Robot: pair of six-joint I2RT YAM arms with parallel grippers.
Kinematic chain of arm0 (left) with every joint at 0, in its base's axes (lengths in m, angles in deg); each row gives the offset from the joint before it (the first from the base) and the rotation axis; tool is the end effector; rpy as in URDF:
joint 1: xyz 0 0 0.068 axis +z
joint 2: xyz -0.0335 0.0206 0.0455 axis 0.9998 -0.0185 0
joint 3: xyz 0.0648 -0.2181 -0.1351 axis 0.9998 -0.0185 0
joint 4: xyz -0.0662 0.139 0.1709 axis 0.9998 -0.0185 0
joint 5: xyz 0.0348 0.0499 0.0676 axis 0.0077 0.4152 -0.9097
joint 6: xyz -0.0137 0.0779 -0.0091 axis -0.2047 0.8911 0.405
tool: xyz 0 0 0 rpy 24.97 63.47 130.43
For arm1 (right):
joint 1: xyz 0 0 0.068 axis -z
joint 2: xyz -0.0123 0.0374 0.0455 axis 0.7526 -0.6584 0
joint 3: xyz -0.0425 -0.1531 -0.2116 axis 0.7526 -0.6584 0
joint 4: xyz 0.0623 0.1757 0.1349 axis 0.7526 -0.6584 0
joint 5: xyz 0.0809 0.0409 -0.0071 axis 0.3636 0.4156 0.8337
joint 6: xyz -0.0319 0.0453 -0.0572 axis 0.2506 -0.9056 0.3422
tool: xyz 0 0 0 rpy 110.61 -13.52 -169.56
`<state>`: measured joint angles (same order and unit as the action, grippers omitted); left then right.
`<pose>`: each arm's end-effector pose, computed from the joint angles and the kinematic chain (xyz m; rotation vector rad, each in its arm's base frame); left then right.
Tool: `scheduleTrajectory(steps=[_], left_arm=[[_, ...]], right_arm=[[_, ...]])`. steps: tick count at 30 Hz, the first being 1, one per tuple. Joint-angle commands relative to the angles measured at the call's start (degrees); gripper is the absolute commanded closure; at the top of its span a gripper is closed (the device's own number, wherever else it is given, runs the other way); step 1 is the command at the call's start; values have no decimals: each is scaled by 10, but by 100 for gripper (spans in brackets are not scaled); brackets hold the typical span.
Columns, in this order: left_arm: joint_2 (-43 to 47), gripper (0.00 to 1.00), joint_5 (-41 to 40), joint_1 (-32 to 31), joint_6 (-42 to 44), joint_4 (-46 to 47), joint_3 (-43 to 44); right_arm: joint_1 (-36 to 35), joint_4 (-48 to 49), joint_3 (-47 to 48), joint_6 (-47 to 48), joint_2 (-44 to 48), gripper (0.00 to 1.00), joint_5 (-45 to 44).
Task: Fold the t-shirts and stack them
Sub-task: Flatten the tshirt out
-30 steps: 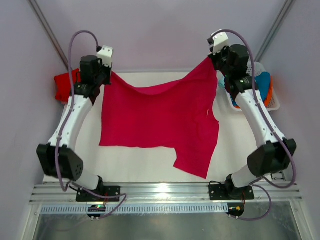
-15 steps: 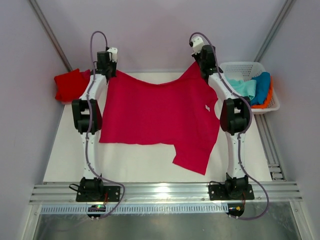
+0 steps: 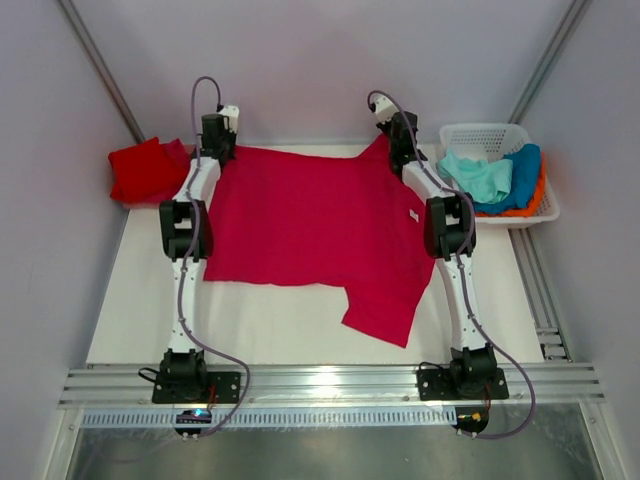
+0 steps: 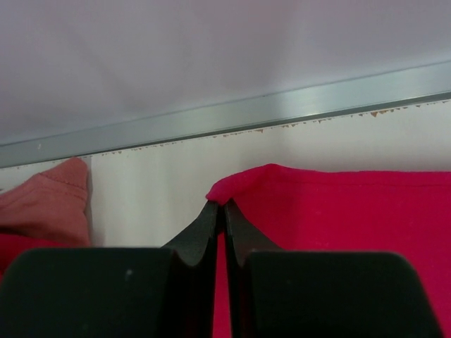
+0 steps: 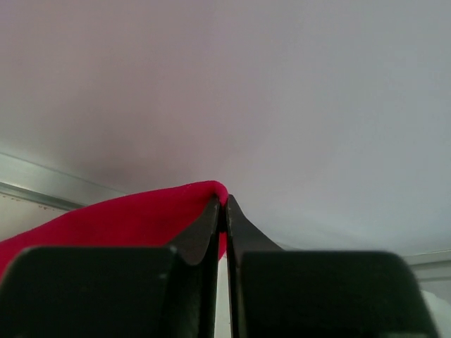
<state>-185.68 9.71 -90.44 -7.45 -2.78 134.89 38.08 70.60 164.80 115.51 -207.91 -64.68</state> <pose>0.5931 -0.0119 0.1586 0.1797 2.0724 0.1485 0.5967 0.0974 0.1988 -0.5494 1.6126 -0.5538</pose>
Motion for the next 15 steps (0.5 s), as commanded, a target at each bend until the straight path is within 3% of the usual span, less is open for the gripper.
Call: scheduleTrajectory(steps=[1,2,3,4,5,6,9,15], left_arm=[[-12,92,-28,2,10,61,31],[-15,89,-34,2,9,63,33],[-17,79,-40,2,9,66,33],[-22,72,-56,0,9,74,33],[-23,58,-62,0,10,79,32],[-23,26,-68,-2,15,84,29],[-27,1,-85,-4,33,101,28],[-2,1,-119,-13,42,110,12]], right_arm=[[0,105,37,9,-2,90,-13],[0,114,35,9,-7,78,-14],[0,123,34,10,-9,58,-14],[0,140,33,19,-12,20,-14],[0,150,31,22,-15,4,-16],[-2,159,32,26,-15,1,-13],[-2,182,31,34,-16,1,-11],[-9,267,27,106,-4,1,-42]])
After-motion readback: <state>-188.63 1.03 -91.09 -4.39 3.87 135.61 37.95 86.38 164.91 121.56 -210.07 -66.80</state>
